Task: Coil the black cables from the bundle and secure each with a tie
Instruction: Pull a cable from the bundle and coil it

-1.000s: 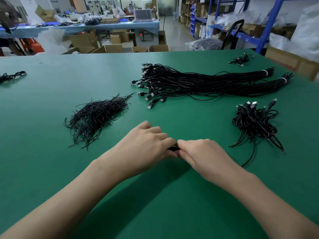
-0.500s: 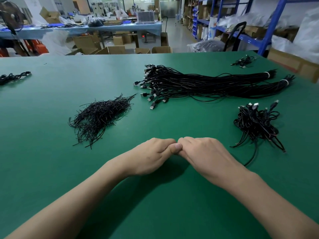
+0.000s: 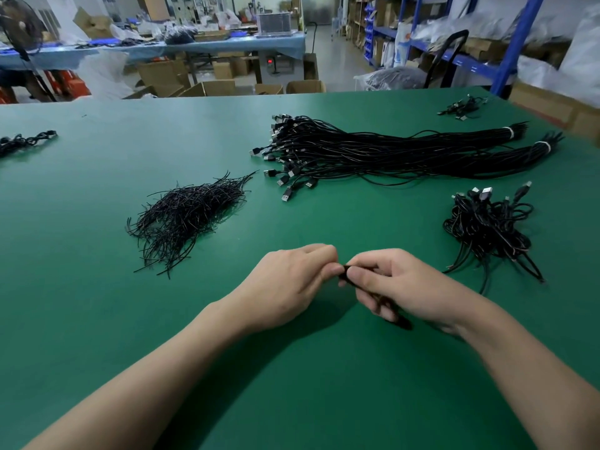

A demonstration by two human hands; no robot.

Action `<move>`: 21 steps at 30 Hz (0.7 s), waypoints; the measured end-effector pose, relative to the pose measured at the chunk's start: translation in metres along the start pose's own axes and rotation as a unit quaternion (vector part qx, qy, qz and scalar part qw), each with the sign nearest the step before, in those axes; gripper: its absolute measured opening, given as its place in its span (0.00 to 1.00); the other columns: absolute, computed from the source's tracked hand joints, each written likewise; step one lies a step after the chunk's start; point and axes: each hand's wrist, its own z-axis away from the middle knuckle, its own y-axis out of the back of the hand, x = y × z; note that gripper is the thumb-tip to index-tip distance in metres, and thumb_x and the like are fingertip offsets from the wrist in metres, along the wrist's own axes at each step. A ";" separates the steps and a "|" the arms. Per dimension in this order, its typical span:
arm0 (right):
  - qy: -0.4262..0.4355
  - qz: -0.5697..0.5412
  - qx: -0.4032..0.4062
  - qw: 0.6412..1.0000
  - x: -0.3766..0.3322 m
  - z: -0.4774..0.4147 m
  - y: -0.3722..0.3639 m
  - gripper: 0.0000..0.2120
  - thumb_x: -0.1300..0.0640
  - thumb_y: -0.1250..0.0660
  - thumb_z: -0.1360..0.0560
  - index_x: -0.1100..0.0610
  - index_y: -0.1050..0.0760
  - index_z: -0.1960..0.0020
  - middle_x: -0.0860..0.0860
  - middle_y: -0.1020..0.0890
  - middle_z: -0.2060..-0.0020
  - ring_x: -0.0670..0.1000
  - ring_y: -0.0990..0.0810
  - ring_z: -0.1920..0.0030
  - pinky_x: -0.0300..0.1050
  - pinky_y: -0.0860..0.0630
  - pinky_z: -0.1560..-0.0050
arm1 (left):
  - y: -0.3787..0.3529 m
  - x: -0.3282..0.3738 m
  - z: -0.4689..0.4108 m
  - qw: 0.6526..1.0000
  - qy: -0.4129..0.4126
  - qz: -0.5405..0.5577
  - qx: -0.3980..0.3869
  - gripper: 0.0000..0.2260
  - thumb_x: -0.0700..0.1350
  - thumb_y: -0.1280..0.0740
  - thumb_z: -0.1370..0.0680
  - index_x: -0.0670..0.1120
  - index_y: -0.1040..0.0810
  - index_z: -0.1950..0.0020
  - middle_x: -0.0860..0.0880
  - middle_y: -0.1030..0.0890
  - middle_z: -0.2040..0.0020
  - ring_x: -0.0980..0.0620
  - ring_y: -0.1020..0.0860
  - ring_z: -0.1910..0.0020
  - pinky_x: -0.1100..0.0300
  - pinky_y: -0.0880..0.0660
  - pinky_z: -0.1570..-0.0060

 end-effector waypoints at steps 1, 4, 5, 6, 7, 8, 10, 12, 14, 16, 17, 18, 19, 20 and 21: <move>0.012 -0.077 -0.003 0.997 -0.001 0.002 0.004 0.12 0.48 0.34 0.20 0.54 0.20 0.43 0.53 0.19 0.65 0.48 0.24 0.71 0.38 0.28 0.72 | 0.000 -0.001 -0.001 0.998 0.018 0.050 0.028 0.16 0.57 0.50 0.16 0.49 0.34 0.55 0.55 0.31 0.62 0.51 0.30 0.63 0.50 0.29 0.59; 0.055 -0.292 0.028 0.954 -0.001 0.003 0.008 0.25 0.45 0.31 0.24 0.60 0.27 0.33 0.59 0.16 0.54 0.51 0.20 0.62 0.42 0.22 0.64 | -0.002 0.001 -0.002 0.954 0.092 0.266 0.105 0.17 0.55 0.46 0.16 0.46 0.35 0.59 0.56 0.32 0.67 0.54 0.34 0.67 0.54 0.34 0.63; 0.064 -0.304 0.064 0.948 -0.001 0.001 0.003 0.26 0.46 0.31 0.24 0.61 0.28 0.33 0.58 0.16 0.55 0.50 0.20 0.61 0.42 0.22 0.64 | -0.004 0.004 -0.002 0.936 0.110 0.316 0.110 0.17 0.55 0.46 0.16 0.47 0.35 0.60 0.57 0.32 0.68 0.54 0.34 0.67 0.56 0.35 0.64; 0.066 -0.293 0.103 0.948 0.000 -0.003 -0.004 0.26 0.46 0.31 0.24 0.62 0.27 0.33 0.57 0.16 0.56 0.49 0.21 0.62 0.40 0.23 0.65 | -0.008 0.008 -0.001 0.925 0.123 0.343 0.106 0.17 0.55 0.46 0.16 0.48 0.34 0.60 0.58 0.32 0.68 0.54 0.34 0.68 0.57 0.35 0.64; 0.070 -0.275 0.136 0.949 0.000 -0.007 -0.013 0.25 0.46 0.31 0.25 0.62 0.24 0.35 0.55 0.16 0.58 0.48 0.22 0.64 0.39 0.24 0.66 | -0.011 0.011 -0.001 0.918 0.133 0.359 0.098 0.17 0.56 0.46 0.16 0.48 0.34 0.60 0.58 0.32 0.69 0.54 0.34 0.68 0.58 0.36 0.63; 0.080 -0.260 0.163 0.948 0.001 -0.011 -0.021 0.23 0.46 0.32 0.26 0.61 0.21 0.38 0.54 0.16 0.59 0.47 0.24 0.65 0.38 0.26 0.67 | -0.015 0.014 -0.001 0.911 0.141 0.377 0.091 0.17 0.57 0.46 0.17 0.48 0.33 0.60 0.58 0.32 0.69 0.54 0.34 0.68 0.58 0.36 0.63; 0.101 -0.240 0.206 0.943 0.002 -0.016 -0.032 0.20 0.46 0.32 0.27 0.58 0.18 0.42 0.52 0.17 0.62 0.46 0.26 0.67 0.37 0.28 0.67 | -0.019 0.019 0.000 0.891 0.154 0.417 0.091 0.17 0.55 0.46 0.15 0.48 0.33 0.60 0.59 0.33 0.69 0.54 0.35 0.68 0.59 0.35 0.63; 0.113 -0.217 0.226 0.943 0.001 -0.019 -0.039 0.20 0.45 0.30 0.29 0.55 0.17 0.42 0.51 0.19 0.63 0.47 0.29 0.66 0.37 0.30 0.65 | -0.020 0.022 0.000 0.869 0.167 0.456 0.095 0.19 0.51 0.47 0.13 0.52 0.29 0.62 0.59 0.34 0.69 0.56 0.36 0.69 0.64 0.35 0.66; 0.111 -0.190 0.237 0.946 0.004 -0.021 -0.044 0.19 0.44 0.29 0.30 0.53 0.16 0.44 0.50 0.25 0.67 0.48 0.33 0.67 0.39 0.33 0.65 | -0.021 0.026 0.001 0.854 0.160 0.487 0.083 0.23 0.49 0.48 0.12 0.57 0.23 0.64 0.60 0.33 0.70 0.58 0.37 0.70 0.69 0.36 0.70; 0.108 -0.182 0.254 0.944 0.005 -0.021 -0.047 0.14 0.45 0.29 0.27 0.52 0.14 0.49 0.52 0.30 0.69 0.48 0.35 0.68 0.42 0.35 0.66 | -0.022 0.033 0.002 0.849 0.139 0.506 0.061 0.26 0.48 0.50 0.12 0.61 0.22 0.65 0.62 0.30 0.70 0.60 0.37 0.70 0.70 0.37 0.70; 0.110 -0.183 0.260 0.941 0.006 -0.021 -0.047 0.13 0.45 0.30 0.27 0.52 0.14 0.51 0.52 0.31 0.69 0.47 0.35 0.69 0.42 0.35 0.67 | -0.023 0.035 0.002 0.845 0.134 0.515 0.054 0.26 0.48 0.50 0.12 0.61 0.22 0.65 0.62 0.31 0.70 0.60 0.37 0.70 0.69 0.37 0.70; 0.113 -0.186 0.265 0.939 0.006 -0.021 -0.046 0.13 0.45 0.30 0.27 0.52 0.14 0.53 0.52 0.31 0.70 0.47 0.35 0.70 0.41 0.35 0.68 | -0.023 0.035 0.002 0.840 0.133 0.524 0.051 0.26 0.48 0.50 0.12 0.60 0.23 0.65 0.61 0.33 0.69 0.58 0.38 0.69 0.68 0.37 0.69; 0.116 -0.184 0.268 0.939 0.006 -0.021 -0.045 0.13 0.44 0.30 0.27 0.53 0.14 0.54 0.51 0.31 0.71 0.47 0.35 0.71 0.40 0.35 0.68 | -0.024 0.035 0.001 0.835 0.135 0.530 0.050 0.24 0.48 0.49 0.12 0.58 0.24 0.64 0.60 0.35 0.68 0.57 0.39 0.68 0.67 0.38 0.69; 0.118 -0.179 0.270 0.939 0.005 -0.021 -0.044 0.14 0.44 0.30 0.27 0.55 0.15 0.55 0.51 0.30 0.71 0.46 0.35 0.71 0.39 0.35 0.69 | -0.024 0.034 0.001 0.833 0.135 0.534 0.049 0.22 0.49 0.49 0.12 0.56 0.25 0.63 0.59 0.36 0.67 0.56 0.40 0.68 0.66 0.38 0.69; 0.120 -0.174 0.272 0.939 0.005 -0.021 -0.043 0.15 0.44 0.30 0.27 0.57 0.16 0.55 0.51 0.30 0.72 0.47 0.34 0.72 0.38 0.34 0.69 | -0.024 0.033 0.001 0.835 0.134 0.532 0.044 0.20 0.49 0.49 0.12 0.54 0.26 0.61 0.58 0.37 0.67 0.56 0.40 0.68 0.65 0.38 0.68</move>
